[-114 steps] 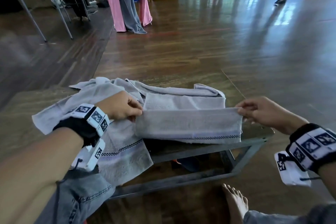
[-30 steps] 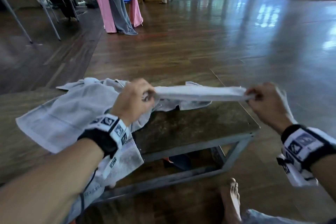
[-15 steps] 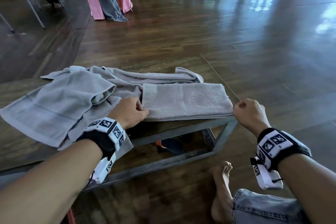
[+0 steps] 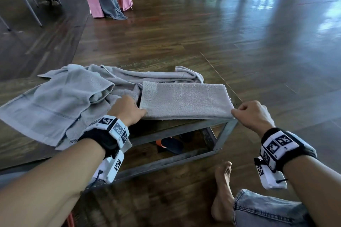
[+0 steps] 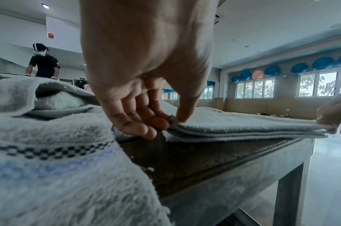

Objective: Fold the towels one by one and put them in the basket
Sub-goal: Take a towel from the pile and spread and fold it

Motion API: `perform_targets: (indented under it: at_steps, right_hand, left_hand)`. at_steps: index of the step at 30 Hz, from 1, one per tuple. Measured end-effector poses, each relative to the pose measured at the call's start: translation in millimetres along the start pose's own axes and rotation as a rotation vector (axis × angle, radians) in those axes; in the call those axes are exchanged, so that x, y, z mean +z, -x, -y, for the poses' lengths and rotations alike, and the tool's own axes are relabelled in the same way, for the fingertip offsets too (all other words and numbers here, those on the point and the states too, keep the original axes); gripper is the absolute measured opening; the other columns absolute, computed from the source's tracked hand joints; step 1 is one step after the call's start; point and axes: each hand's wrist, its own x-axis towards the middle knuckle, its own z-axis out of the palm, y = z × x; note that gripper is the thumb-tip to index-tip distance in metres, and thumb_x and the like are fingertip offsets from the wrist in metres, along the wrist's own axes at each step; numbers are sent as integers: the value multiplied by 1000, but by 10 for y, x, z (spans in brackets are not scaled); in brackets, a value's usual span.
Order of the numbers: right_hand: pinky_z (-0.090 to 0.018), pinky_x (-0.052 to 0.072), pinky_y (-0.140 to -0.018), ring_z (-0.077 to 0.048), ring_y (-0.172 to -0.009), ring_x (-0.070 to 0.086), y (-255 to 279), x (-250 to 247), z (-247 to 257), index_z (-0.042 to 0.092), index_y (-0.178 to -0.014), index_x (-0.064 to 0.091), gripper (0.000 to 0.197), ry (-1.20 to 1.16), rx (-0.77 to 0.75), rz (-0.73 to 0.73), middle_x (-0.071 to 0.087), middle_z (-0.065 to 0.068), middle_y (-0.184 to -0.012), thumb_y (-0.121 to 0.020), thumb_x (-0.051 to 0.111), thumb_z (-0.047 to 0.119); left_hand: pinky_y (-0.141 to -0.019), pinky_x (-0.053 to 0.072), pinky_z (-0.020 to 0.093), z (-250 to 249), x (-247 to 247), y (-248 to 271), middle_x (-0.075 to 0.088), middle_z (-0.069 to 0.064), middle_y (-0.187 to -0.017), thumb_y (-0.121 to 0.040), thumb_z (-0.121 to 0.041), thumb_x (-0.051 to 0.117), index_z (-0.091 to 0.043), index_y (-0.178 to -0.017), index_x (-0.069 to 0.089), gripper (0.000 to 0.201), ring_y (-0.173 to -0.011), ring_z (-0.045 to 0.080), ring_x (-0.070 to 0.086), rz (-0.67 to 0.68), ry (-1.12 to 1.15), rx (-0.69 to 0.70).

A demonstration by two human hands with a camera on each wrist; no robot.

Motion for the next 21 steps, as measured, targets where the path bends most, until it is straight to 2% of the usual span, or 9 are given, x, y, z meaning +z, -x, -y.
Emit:
perform_targets:
  at_steps: [2,4,7,10,12,14,16,18,21]
  right_hand:
    - [-41,54,-82,-27,-85,62,36,8,24,22,-75,68,16,94,17,11,67,-2,-92,-76,69,38]
    - [-41,50,-83,-29,-95,58,52,78,79,24,-86,62,17,153,-51,-95,62,-3,-102,-76,66,38]
    - [-46,47,-90,-28,-110,49,58,244,236,19,-106,55,29,168,-318,-254,54,-8,-118,-80,61,30]
    - [-46,44,-101,-22,-122,45,14,474,549,20,-124,53,39,151,-575,-130,49,-5,-133,-87,60,31]
    - [-47,36,-111,-22,-137,38,-14,655,763,27,-140,46,48,138,-611,44,41,0,-150,-95,54,39]
    - [-49,23,-121,-23,-150,23,-21,827,899,36,-151,34,53,206,-570,186,25,3,-164,-99,44,43]
    - [-46,21,-120,-25,-148,27,-5,939,920,40,-145,40,50,245,-535,183,31,1,-159,-96,42,40]
    - [-43,30,-110,-23,-131,43,27,971,888,38,-127,51,40,221,-557,76,46,2,-138,-88,43,39]
    - [-41,35,-105,-22,-123,49,14,991,873,32,-120,55,34,252,-657,-78,52,3,-130,-88,46,37]
  left_hand:
    - [-49,37,27,-54,24,22,50,1,-52,-78,-41,73,-11,-59,51,41,-52,21,55,2,-24,-41]
    - [-55,42,31,-133,56,41,54,2,-74,-76,-41,72,-11,-82,56,35,-72,22,58,-85,-61,-26]
    - [-71,49,33,-330,147,20,49,3,-103,-84,-33,67,-15,-99,50,29,-96,21,52,-245,-13,224]
    - [-91,46,31,-609,281,-92,48,1,-119,-91,-28,60,-17,-113,51,26,-109,17,48,-165,3,522]
    - [-98,43,37,-772,378,-167,47,2,-130,-95,-29,55,-18,-124,50,32,-120,21,46,-30,-51,566]
    - [-99,41,42,-858,468,-187,48,3,-131,-96,-32,49,-18,-124,50,32,-124,24,45,40,-139,518]
    - [-97,39,43,-859,527,-167,52,3,-125,-94,-36,48,-19,-117,54,29,-121,26,46,-15,-179,471]
    - [-94,39,40,-817,574,-158,54,2,-118,-95,-36,47,-20,-110,55,23,-115,25,48,-117,-161,486]
    - [-98,39,34,-743,624,-200,47,1,-125,-98,-28,51,-22,-119,50,22,-118,22,45,-237,-141,574]
